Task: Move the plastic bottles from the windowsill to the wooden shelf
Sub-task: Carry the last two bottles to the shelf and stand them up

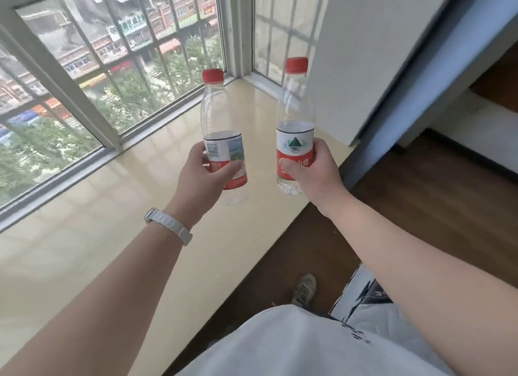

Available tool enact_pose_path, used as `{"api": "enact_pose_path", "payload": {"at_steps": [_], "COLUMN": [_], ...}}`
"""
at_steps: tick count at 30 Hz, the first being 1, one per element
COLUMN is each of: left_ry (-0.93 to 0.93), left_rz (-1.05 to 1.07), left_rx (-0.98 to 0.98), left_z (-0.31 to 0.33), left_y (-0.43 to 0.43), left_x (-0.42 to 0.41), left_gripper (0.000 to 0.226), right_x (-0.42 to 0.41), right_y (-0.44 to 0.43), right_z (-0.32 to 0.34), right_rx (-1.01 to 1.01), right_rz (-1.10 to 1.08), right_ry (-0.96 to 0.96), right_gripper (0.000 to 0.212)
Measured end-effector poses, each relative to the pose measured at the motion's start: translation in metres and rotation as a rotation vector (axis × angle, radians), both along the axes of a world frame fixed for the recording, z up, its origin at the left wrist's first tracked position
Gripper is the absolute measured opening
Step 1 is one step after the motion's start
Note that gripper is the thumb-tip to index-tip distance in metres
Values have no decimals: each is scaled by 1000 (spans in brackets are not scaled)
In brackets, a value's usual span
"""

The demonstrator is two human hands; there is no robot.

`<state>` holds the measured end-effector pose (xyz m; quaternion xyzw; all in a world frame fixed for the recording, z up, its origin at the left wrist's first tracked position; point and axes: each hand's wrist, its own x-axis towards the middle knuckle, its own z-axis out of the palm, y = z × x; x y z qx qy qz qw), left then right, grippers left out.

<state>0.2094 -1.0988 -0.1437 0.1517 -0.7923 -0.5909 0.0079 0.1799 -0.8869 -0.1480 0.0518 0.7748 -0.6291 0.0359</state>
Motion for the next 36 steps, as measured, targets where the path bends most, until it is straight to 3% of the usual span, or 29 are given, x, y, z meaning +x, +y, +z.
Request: {"api": "enact_pose_path", "payload": {"at_steps": [20, 24, 29, 36], "left_ry": [-8, -6, -11, -29], "left_rz": [-465, -563, -657, -906], "left_rx": [-81, -96, -102, -27], "left_z": [-1, -1, -12, -35], "left_y": [292, 331, 367, 430], "left_x": [-194, -220, -264, -336], "left_gripper": [57, 55, 55, 55], "right_x": [-105, -111, -130, -166], "right_y": [284, 318, 346, 379], "right_z": [-12, -15, -29, -27], "right_rx": [-4, -34, -80, 15], "right_rz": [-465, -581, -646, -830], "right_ry": [14, -1, -48, -115], "right_gripper": [44, 56, 50, 51]}}
